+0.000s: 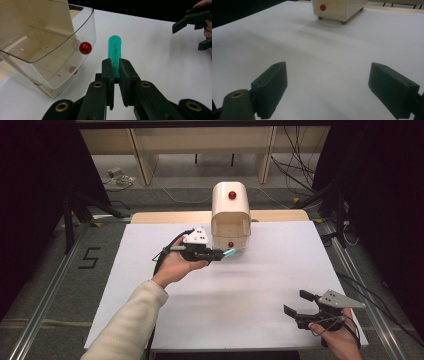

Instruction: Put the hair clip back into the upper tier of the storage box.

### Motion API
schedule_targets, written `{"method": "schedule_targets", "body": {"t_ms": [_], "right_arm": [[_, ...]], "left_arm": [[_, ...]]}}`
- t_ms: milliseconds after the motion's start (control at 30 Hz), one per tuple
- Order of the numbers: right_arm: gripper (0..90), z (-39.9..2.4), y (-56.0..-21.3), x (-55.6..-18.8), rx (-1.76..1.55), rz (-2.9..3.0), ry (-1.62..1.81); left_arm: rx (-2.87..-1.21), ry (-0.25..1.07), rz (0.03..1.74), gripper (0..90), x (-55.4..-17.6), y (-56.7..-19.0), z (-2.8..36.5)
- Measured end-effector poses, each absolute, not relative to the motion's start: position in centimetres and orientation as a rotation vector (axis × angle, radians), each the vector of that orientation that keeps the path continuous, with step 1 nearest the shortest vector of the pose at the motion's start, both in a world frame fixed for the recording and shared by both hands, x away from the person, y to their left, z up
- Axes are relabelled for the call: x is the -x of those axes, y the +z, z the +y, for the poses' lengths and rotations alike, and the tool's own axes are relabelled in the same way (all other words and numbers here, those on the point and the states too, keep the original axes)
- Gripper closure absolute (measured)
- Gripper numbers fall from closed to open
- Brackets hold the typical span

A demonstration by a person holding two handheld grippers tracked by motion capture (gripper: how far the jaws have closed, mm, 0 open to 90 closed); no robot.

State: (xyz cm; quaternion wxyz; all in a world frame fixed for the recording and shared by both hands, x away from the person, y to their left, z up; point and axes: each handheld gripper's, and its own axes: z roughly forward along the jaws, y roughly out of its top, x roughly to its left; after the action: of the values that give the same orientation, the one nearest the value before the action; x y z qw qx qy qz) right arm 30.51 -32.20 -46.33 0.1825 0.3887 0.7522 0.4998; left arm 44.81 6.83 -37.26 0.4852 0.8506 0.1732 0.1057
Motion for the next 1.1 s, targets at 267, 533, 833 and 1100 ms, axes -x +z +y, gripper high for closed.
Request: {"method": "schedule_targets", "body": {"t_ms": [267, 533, 833, 1100], "right_arm": [[16.3, -32.2, -46.3, -30.5, -1.096, 2.124, 1.409], [16.3, -32.2, -46.3, -30.5, -1.095, 2.124, 1.408], [16.3, -32.2, -46.3, -30.5, -1.094, 2.124, 1.408], [16.3, -32.2, -46.4, -30.5, -1.096, 2.122, 1.413]], "left_arm": [[-2.069, 0.256, 0.426, 82.8, -45.0, -37.1, 6.9], [-2.065, 0.26, 0.43, 82.8, -45.2, -36.9, 6.9], [-2.064, 0.266, 0.434, 82.8, -45.7, -36.4, 6.8], [-2.067, 0.265, 0.433, 82.7, -46.0, -36.2, 6.6]]}}
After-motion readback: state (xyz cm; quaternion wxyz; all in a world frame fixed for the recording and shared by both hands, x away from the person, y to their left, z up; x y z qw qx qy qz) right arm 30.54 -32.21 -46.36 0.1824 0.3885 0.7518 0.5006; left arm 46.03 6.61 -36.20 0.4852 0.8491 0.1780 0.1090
